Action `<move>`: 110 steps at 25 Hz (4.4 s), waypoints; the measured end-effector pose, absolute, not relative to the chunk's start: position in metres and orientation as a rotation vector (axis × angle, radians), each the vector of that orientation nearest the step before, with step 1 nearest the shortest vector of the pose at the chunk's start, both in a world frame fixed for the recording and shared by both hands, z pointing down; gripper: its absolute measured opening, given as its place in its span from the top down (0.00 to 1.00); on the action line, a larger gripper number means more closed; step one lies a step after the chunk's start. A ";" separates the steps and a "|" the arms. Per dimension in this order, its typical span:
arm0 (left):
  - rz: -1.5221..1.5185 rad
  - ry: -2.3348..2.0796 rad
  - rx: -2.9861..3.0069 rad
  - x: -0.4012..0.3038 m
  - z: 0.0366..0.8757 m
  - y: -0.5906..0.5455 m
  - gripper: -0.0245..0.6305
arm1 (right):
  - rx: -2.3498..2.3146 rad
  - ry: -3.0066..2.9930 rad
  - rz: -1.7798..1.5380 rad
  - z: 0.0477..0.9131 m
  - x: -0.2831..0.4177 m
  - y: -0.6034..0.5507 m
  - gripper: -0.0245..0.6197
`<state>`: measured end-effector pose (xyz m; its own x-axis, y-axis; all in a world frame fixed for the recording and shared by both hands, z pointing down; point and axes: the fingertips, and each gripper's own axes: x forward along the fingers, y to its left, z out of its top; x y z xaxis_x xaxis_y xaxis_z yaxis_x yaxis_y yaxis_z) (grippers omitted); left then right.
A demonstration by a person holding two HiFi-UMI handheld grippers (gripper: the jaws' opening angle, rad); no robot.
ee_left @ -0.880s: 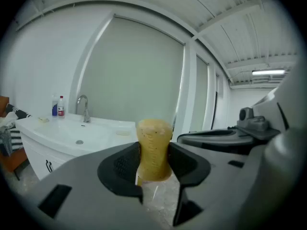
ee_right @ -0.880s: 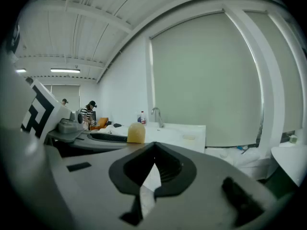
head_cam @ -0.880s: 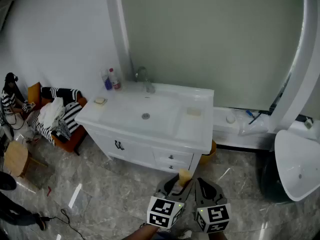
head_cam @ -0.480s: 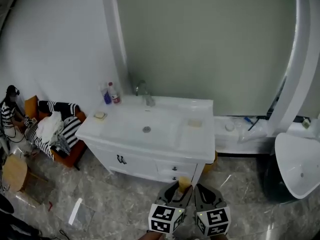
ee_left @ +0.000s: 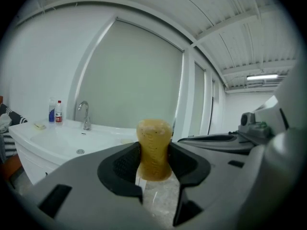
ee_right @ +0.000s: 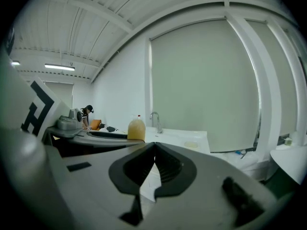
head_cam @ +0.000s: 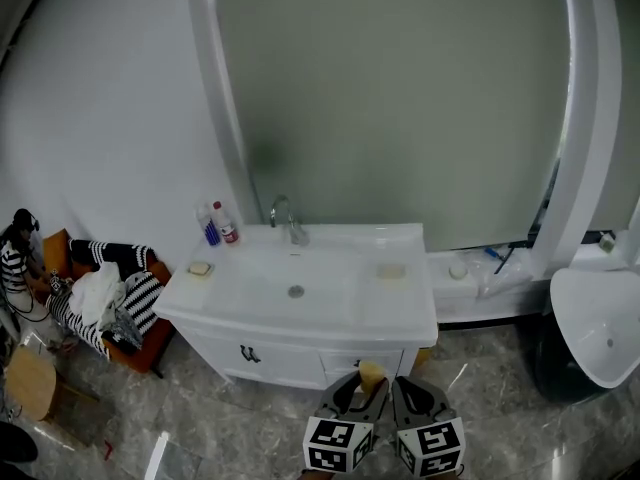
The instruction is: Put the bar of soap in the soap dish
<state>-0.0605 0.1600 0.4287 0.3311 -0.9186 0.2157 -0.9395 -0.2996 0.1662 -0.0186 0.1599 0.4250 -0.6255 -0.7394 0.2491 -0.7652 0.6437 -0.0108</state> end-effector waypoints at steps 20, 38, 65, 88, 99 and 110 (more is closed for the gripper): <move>0.133 -1.667 2.304 -0.059 0.438 0.086 0.68 | 1.206 -2.653 0.191 0.437 -0.016 0.081 0.94; 0.161 -1.697 2.260 -0.038 0.440 -0.022 0.68 | 1.147 -2.692 0.210 0.435 0.004 -0.031 0.94; 0.276 -1.718 2.261 -0.036 0.461 -0.115 0.68 | 1.091 -2.673 0.260 0.462 0.012 -0.120 0.94; 0.602 -1.462 2.549 -0.097 0.472 -0.213 0.68 | 1.331 -2.508 0.280 0.469 -0.046 -0.202 0.94; 0.934 -1.246 2.741 -0.108 0.496 -0.241 0.68 | 1.456 -2.385 0.278 0.480 -0.062 -0.217 0.94; 1.132 -1.116 2.764 -0.096 0.526 -0.262 0.68 | 1.472 -2.352 0.312 0.499 -0.052 -0.230 0.94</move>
